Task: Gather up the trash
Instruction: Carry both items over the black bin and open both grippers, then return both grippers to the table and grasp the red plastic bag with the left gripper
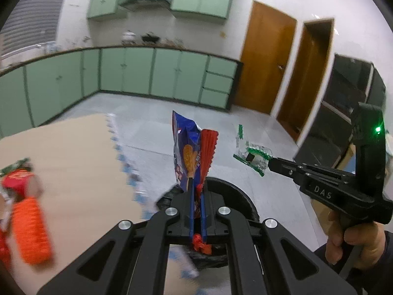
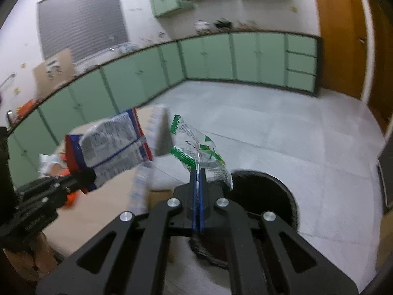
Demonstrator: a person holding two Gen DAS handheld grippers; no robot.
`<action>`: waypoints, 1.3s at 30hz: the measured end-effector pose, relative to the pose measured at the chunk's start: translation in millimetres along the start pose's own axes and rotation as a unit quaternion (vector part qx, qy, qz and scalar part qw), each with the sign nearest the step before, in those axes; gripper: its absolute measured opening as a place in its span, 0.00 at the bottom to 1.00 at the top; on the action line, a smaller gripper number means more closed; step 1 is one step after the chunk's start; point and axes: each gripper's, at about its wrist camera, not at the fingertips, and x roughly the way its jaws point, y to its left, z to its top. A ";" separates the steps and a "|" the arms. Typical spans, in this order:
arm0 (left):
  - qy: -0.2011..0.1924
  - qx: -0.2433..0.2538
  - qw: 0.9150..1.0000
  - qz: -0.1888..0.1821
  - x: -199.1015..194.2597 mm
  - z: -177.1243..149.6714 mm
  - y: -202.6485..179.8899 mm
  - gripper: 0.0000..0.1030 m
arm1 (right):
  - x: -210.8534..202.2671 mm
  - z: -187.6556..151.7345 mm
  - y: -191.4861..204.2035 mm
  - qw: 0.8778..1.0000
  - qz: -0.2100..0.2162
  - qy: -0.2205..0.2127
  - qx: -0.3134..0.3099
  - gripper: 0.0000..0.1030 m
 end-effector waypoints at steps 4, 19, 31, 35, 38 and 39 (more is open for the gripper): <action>0.040 0.017 0.999 -0.017 54.6 -6.9 -23.1 0.04 | 25.7 -24.0 -40.3 0.999 -0.026 0.027 0.025 0.01; 0.182 0.012 0.983 -0.014 176.6 -30.5 -42.2 0.11 | 127.6 -51.8 -84.1 0.984 -0.059 0.138 0.094 0.26; 0.090 -0.010 0.995 0.046 82.6 -14.3 7.3 0.29 | 56.9 -22.6 -50.0 0.995 -0.074 0.059 0.044 0.57; 0.044 -0.021 0.994 0.097 14.7 -14.9 38.9 0.37 | 26.1 -6.9 -11.8 0.998 -0.059 0.020 0.009 0.66; 0.009 -0.026 0.988 0.151 -35.7 -20.1 62.9 0.46 | 4.8 5.1 24.9 0.999 -0.034 -0.008 -0.009 0.73; 0.000 -0.034 0.985 0.168 -54.2 -22.8 73.2 0.47 | 0.7 7.2 37.1 0.999 -0.026 -0.015 -0.016 0.75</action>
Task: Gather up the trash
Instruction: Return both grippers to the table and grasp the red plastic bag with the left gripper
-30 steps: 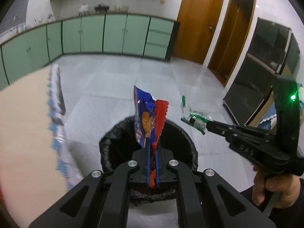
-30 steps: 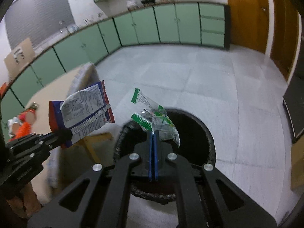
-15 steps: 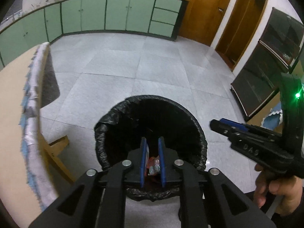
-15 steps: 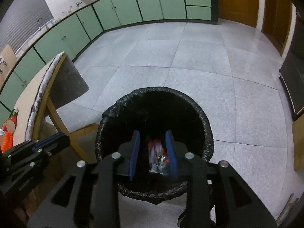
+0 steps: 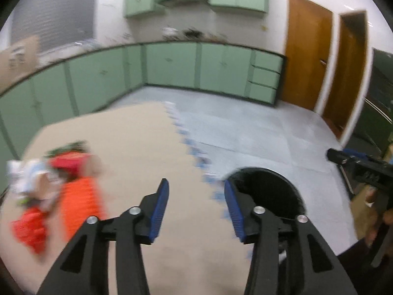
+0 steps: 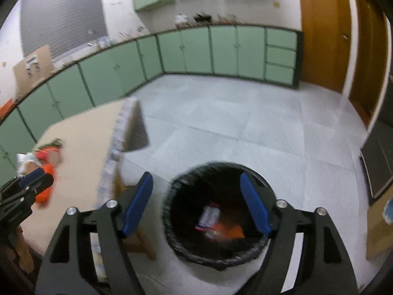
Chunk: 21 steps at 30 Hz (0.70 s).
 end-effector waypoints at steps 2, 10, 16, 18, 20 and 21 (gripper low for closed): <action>-0.014 -0.014 0.999 0.029 -23.5 -3.6 27.0 0.48 | -9.7 3.9 25.2 0.999 0.029 -0.014 -0.006 0.78; -0.049 -0.063 0.987 0.138 -87.7 -38.8 126.3 0.55 | -15.1 8.7 139.5 0.990 0.126 -0.011 -0.066 0.78; -0.034 -0.092 0.982 0.158 -87.0 -57.8 177.7 0.55 | -3.1 -1.9 214.8 0.980 0.169 0.010 -0.104 0.77; -0.028 -0.101 0.982 0.158 -82.1 -63.7 190.0 0.55 | 0.0 -5.4 232.0 0.978 0.174 0.019 -0.113 0.77; -0.023 -0.107 0.982 0.156 -78.9 -72.4 198.3 0.55 | 3.8 -8.1 243.0 0.977 0.176 0.025 -0.117 0.76; -0.019 -0.111 0.982 0.153 -75.0 -74.6 203.2 0.55 | 5.7 -9.8 248.2 0.977 0.177 0.029 -0.119 0.76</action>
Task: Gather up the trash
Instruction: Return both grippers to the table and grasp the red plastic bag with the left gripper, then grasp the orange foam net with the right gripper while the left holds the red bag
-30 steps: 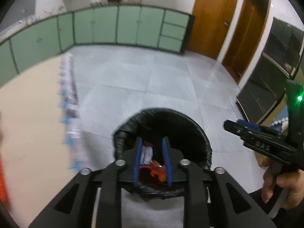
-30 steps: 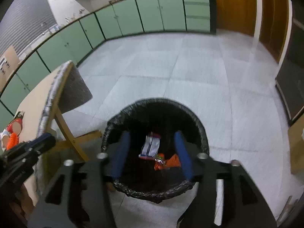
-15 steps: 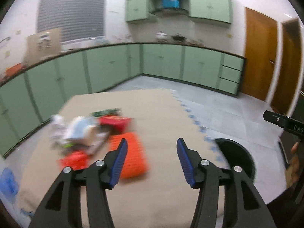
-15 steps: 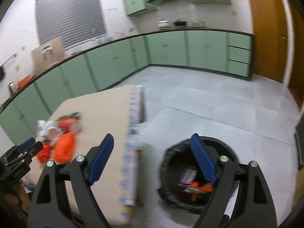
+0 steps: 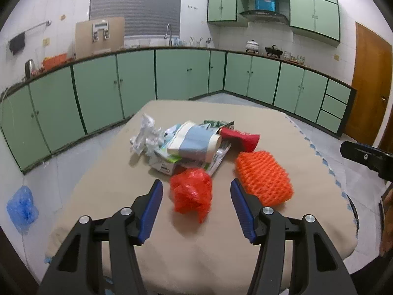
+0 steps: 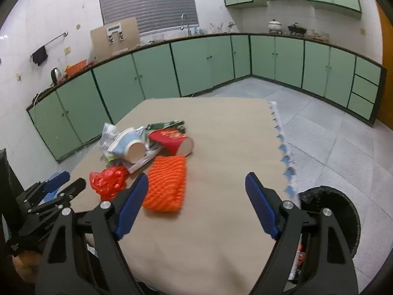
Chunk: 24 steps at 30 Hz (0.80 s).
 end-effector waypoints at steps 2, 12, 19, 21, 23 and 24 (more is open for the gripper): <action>0.005 -0.001 1.000 -0.002 8.9 -4.1 5.0 0.55 | 7.7 -1.4 6.9 1.000 0.002 0.007 -0.002 0.76; 0.051 -0.021 0.998 -0.033 60.5 -12.1 15.2 0.50 | 39.4 -11.6 18.7 0.999 0.003 0.037 -0.004 0.76; 0.044 -0.039 0.997 -0.055 61.7 -12.2 20.5 0.12 | 53.4 -16.6 21.3 0.999 0.008 0.050 -0.002 0.73; 0.033 -0.045 0.997 -0.057 53.4 -9.6 22.1 0.11 | 57.0 -18.2 23.3 0.999 0.011 0.051 -0.002 0.72; 0.026 -0.043 0.997 -0.060 44.9 -7.8 20.8 0.10 | 60.6 -20.1 26.1 0.998 0.014 0.056 -0.004 0.70; 0.021 -0.038 0.997 -0.059 38.8 -6.4 18.8 0.10 | 62.4 -21.0 27.0 0.998 0.016 0.058 -0.003 0.70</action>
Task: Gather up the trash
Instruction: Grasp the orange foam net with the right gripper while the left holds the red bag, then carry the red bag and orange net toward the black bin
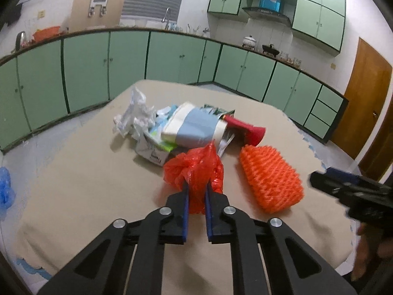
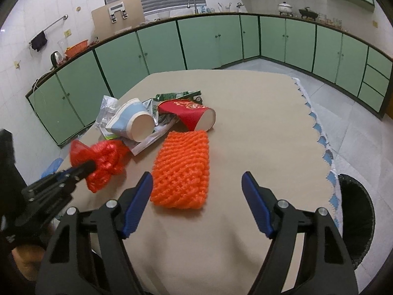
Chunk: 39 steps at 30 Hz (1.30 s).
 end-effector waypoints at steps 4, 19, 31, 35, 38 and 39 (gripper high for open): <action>-0.020 0.015 1.000 0.003 -21.8 3.8 -9.0 0.10 | 10.2 -1.0 3.0 1.000 0.003 0.011 -0.002 0.70; -0.014 0.013 1.000 0.005 -21.3 3.6 -5.3 0.10 | 36.6 -4.9 13.5 0.999 0.011 0.031 -0.036 0.17; -0.023 0.027 0.999 0.001 -37.4 6.1 -21.9 0.10 | -26.4 3.9 7.8 0.999 0.017 -0.010 -0.036 0.10; -0.026 0.033 0.999 -0.003 -43.5 6.7 -33.0 0.10 | -47.3 5.7 2.6 0.999 0.013 -0.024 -0.034 0.10; -0.029 0.040 0.999 -0.006 -48.8 9.5 -41.4 0.10 | -59.5 7.5 -1.7 0.999 0.010 -0.031 -0.030 0.10; -0.030 0.040 0.999 -0.006 -50.1 10.5 -44.0 0.10 | -64.6 7.8 -3.5 0.999 0.009 -0.035 -0.029 0.10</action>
